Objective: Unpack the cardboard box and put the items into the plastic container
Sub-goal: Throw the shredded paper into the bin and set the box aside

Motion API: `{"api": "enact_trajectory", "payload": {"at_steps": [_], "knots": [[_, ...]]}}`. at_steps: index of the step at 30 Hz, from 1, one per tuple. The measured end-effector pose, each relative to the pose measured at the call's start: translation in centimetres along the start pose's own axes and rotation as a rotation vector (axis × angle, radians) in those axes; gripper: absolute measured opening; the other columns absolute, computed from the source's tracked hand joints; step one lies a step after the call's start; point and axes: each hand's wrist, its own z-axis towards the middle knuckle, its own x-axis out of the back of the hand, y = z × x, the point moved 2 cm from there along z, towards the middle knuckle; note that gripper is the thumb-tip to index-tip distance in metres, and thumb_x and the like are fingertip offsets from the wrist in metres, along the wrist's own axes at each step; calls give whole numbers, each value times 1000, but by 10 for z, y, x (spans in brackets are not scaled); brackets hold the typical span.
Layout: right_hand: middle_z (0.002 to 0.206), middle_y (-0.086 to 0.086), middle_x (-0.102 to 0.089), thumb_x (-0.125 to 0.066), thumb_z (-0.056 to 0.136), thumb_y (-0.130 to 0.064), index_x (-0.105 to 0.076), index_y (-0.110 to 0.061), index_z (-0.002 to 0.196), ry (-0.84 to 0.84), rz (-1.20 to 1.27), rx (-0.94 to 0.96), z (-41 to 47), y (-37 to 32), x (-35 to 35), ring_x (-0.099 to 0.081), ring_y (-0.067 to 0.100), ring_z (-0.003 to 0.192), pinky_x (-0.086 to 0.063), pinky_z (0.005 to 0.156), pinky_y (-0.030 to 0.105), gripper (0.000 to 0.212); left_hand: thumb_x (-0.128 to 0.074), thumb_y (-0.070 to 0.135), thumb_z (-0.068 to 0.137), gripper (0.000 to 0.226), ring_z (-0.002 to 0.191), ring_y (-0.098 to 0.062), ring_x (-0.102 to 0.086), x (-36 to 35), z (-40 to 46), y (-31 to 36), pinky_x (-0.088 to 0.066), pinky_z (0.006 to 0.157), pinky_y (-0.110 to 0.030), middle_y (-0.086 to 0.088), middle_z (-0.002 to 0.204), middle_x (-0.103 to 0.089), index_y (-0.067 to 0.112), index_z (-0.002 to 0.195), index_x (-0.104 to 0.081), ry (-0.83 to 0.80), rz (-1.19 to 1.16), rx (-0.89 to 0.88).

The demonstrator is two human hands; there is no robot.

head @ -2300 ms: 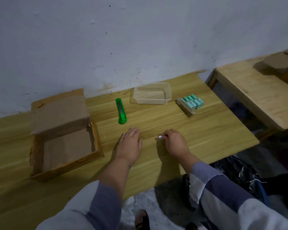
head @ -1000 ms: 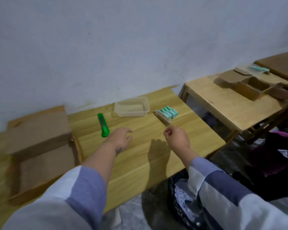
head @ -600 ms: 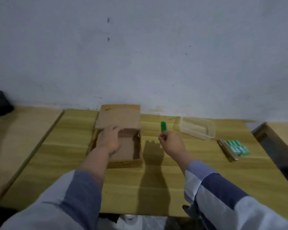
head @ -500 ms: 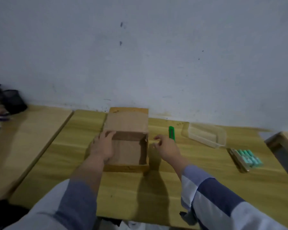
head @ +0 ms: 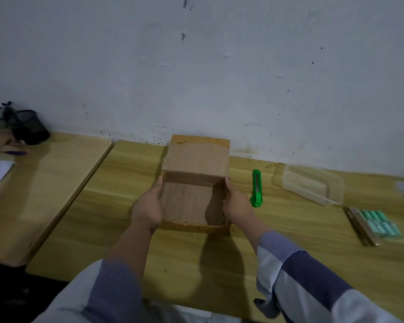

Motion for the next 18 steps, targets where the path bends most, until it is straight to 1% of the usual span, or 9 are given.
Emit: {"api": "enact_trajectory", "payload": {"at_steps": [1,2,4,6,9,12,14,16,18], "knots": [[110,14,-66,-44,91,-6,-10,-29,151,22,15,0,-3,5,4,-63,32,93,-51,74,35,72,-37,-3,93,88,111,-23,-60,-2,-5,5,-53,93,-43,5,141,-50,78,123,-20,-15,-29,-27],[108,14,-66,-44,91,-4,-11,-29,151,51,32,0,-6,11,9,-64,32,91,-51,74,35,72,-38,-4,93,88,110,-21,-60,-7,-5,7,-54,92,-44,8,140,-49,76,124,-19,9,-55,-63],[108,17,-66,-44,91,-3,-16,-30,150,133,71,-6,-17,27,26,-63,34,90,-45,69,30,70,-42,3,95,77,103,-16,-60,-12,-19,32,-55,87,-38,13,130,-54,65,134,-19,5,-80,-90],[106,20,-66,-44,91,-5,-19,-32,149,215,96,-14,-29,48,45,-63,35,87,-41,67,26,69,-47,8,95,71,94,-11,-59,-23,-33,59,-53,79,-28,10,124,-58,57,140,-21,18,-53,-147],[115,17,-65,-46,91,-6,-23,-34,148,311,138,-40,-54,84,72,-63,34,95,-44,74,27,67,-48,12,96,67,97,-8,-53,-46,-53,94,-46,79,-23,6,131,-57,50,143,-21,-19,-51,-228],[123,16,-62,-47,91,-7,-25,-36,147,392,177,-88,-92,123,98,-64,35,98,-52,84,37,67,-46,13,97,65,101,-6,-51,-74,-82,129,-42,81,-23,5,135,-54,50,144,-19,-69,-50,-324],[127,16,-61,-48,92,-7,-25,-35,147,432,163,-126,-124,153,114,-61,35,106,-49,87,35,66,-46,13,97,65,107,-6,-50,-95,-108,149,-41,85,-22,6,138,-51,50,144,-19,-110,-72,-382],[132,15,-57,-48,92,-6,-25,-33,148,460,155,-166,-158,183,130,-58,34,113,-47,87,33,66,-47,13,96,67,111,-10,-53,-120,-138,167,-43,88,-23,5,139,-51,51,144,-18,-156,-63,-426],[126,17,-59,-47,92,-7,-23,-34,148,487,149,-215,-196,215,143,-59,36,107,-46,81,33,66,-49,14,95,69,111,-18,-57,-145,-172,185,-45,87,-25,1,137,-54,49,145,-18,-200,-37,-472]]}}
